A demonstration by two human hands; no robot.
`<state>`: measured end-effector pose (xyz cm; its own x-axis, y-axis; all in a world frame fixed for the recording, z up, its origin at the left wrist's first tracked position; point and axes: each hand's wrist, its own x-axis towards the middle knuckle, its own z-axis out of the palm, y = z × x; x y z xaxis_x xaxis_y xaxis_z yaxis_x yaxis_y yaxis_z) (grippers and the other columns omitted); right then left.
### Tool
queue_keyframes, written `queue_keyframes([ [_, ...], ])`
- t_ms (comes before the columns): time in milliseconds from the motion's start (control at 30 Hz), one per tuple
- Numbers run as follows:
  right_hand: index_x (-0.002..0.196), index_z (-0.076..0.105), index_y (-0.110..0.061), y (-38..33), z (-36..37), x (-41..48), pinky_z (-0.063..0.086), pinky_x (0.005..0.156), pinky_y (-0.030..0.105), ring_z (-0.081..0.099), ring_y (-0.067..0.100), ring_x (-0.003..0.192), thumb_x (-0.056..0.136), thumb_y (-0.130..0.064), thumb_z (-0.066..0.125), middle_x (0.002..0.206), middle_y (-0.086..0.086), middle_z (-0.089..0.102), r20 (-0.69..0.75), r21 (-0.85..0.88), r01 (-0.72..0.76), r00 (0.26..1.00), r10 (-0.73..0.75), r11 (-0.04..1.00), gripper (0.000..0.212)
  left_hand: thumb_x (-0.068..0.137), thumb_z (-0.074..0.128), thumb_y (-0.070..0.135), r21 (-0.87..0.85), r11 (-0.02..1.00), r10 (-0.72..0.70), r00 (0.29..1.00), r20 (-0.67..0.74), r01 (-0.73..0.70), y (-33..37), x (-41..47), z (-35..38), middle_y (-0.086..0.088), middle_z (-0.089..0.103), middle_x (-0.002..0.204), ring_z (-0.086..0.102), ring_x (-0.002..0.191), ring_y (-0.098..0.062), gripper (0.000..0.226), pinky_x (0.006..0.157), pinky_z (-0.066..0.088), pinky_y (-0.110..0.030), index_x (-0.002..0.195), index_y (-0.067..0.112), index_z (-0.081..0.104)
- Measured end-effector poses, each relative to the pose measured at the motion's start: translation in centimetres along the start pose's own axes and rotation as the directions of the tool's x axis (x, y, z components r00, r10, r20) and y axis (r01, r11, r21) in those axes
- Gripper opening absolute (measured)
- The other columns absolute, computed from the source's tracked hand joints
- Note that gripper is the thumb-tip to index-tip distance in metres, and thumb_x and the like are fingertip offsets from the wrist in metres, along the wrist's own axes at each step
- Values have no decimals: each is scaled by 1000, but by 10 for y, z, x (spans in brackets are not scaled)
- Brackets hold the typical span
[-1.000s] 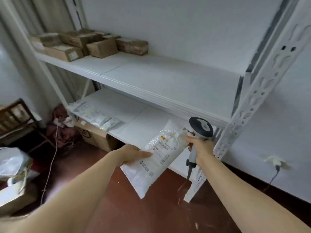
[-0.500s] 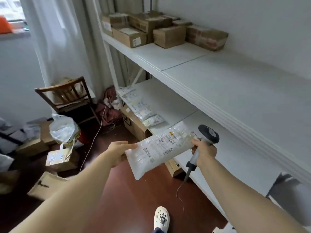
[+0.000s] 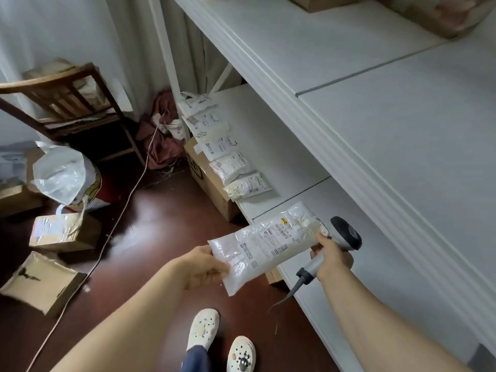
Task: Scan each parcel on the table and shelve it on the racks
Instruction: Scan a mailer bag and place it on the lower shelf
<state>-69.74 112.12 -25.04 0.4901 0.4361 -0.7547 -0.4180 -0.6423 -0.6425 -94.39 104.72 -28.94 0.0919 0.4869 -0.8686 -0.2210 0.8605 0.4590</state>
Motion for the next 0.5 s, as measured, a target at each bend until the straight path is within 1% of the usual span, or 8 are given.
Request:
queue_keyframes([
  [100,78,58,-8,7,32,33,55,79,32,61,17,66,79,-8,77,81,9,64,-1,-12,16,1000,-16,1000,19,82,59,-20,-51,996,75,995,-67,-79,21,54,0,-9,69,91,67,83,-22,34,63,60,-29,101,8,63],
  [167,84,60,-4,12,54,53,56,75,32,61,19,66,78,-8,78,81,11,65,21,-21,25,999,-25,999,19,83,58,-20,-79,991,101,992,-74,-107,34,92,0,-11,68,96,67,86,-24,36,62,60,-29,108,6,61],
  [200,83,59,-3,16,65,63,56,79,34,64,22,72,79,-8,77,86,13,67,32,-28,24,999,-23,999,20,83,58,-20,-92,989,105,991,-85,-113,38,113,-1,-12,67,99,67,86,-25,37,59,60,-28,111,4,60],
  [233,81,59,-2,20,75,73,55,87,38,68,26,85,79,-8,77,97,17,69,44,-37,15,999,-13,999,19,83,58,-20,-94,989,105,990,-95,-114,41,131,0,-13,66,101,67,86,-25,38,57,59,-27,113,3,59],
  [300,79,58,-1,31,95,88,51,97,42,65,34,108,81,-7,74,114,25,65,96,-58,-16,995,21,998,17,83,56,-20,-90,991,96,991,-95,-104,44,167,2,-15,65,105,67,83,-25,40,56,57,-25,116,2,57],
  [333,81,59,-1,37,104,95,51,97,41,63,35,111,82,-6,73,117,27,64,131,-75,-27,991,37,997,15,83,55,-20,-85,991,94,992,-85,-101,45,184,3,-16,64,107,66,82,-25,42,56,57,-25,118,3,56],
  [433,90,64,-3,56,125,114,54,84,35,66,32,103,84,-6,71,115,25,65,195,-159,-23,979,54,987,10,86,48,-21,-94,991,90,992,-92,-98,48,225,7,-17,62,114,65,78,-24,46,58,59,-26,124,3,53],
  [500,96,63,-4,65,135,124,53,87,38,62,36,111,87,-5,67,118,25,63,210,-207,-8,976,53,978,9,88,47,-20,-114,990,74,990,-120,-88,51,246,8,-19,60,113,62,72,-23,42,53,58,-24,124,1,51],
])
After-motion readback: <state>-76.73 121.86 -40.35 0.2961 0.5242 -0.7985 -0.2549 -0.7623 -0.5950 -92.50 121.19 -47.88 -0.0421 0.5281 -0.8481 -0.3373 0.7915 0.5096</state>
